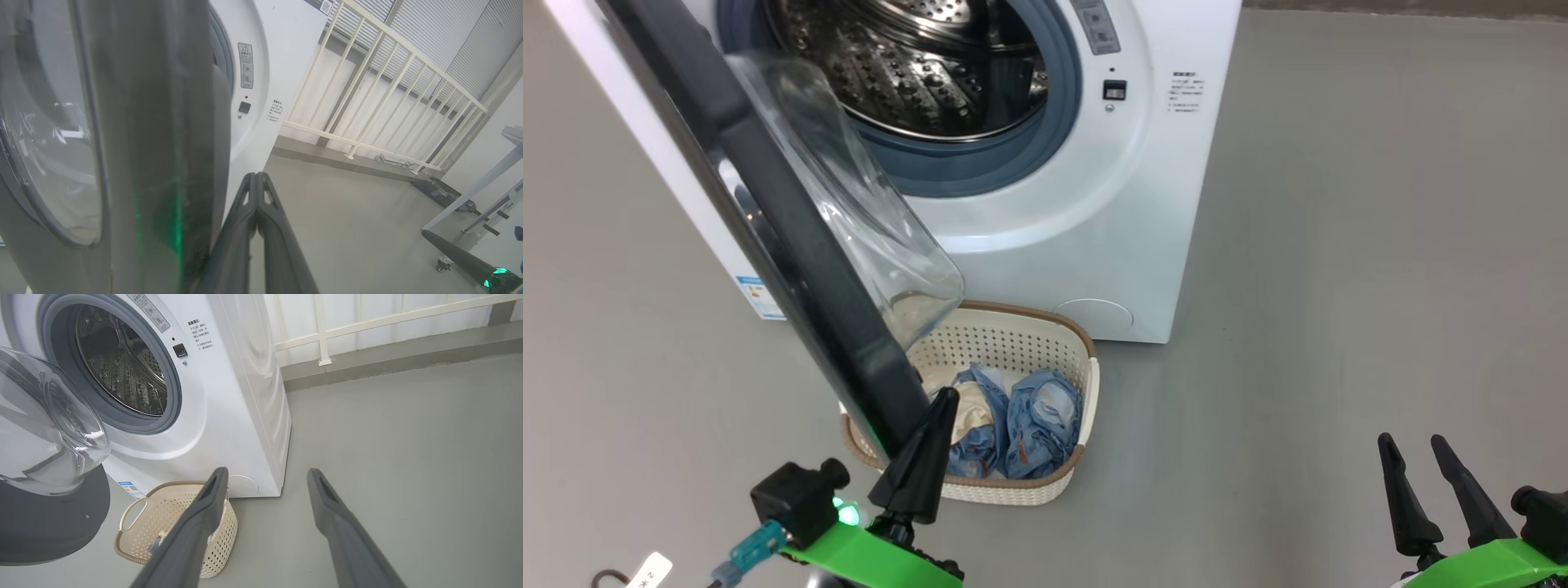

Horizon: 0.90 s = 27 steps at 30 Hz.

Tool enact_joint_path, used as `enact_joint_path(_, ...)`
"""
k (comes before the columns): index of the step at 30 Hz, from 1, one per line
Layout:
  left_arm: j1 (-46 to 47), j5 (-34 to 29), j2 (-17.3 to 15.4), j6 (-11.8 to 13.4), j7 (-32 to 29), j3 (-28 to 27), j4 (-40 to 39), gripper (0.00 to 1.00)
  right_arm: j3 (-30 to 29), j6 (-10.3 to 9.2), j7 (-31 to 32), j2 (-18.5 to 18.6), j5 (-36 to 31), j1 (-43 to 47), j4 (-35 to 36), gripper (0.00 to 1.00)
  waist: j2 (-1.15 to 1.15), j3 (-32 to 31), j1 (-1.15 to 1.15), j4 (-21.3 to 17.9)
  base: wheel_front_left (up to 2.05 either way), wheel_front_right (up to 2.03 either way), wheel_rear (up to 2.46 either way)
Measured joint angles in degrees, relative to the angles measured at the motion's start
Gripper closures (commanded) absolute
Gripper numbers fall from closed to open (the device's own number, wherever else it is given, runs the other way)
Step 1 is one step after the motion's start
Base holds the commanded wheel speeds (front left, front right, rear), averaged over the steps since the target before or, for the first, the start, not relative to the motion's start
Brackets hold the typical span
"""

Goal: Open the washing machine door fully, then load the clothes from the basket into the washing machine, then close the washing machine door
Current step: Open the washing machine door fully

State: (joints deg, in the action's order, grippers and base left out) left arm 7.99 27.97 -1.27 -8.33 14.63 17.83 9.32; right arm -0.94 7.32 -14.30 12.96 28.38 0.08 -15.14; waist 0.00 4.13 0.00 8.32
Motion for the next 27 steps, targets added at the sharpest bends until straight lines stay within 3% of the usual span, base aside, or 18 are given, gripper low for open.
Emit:
enact_joint_path(14, -2.5, -1.8, -0.1, 0.0, 0.0, -3.9, -1.0, 1.00, 0.1, 0.00, 0.0, 0.3, 0.0, 0.0, 0.1, 0.00, 0.00, 0.0, 0.00, 3.8, 0.00, 0.00, 0.00)
enact_joint_path(27, -6.0, -4.9, -0.4, 0.5, 0.0, -12.9, -2.8, 1.00, 0.0, 0.00, 0.0, 0.2, 0.0, 0.0, 0.2, 0.00, 0.00, 0.4, 0.00, 7.4, 0.00, 0.00, 0.00)
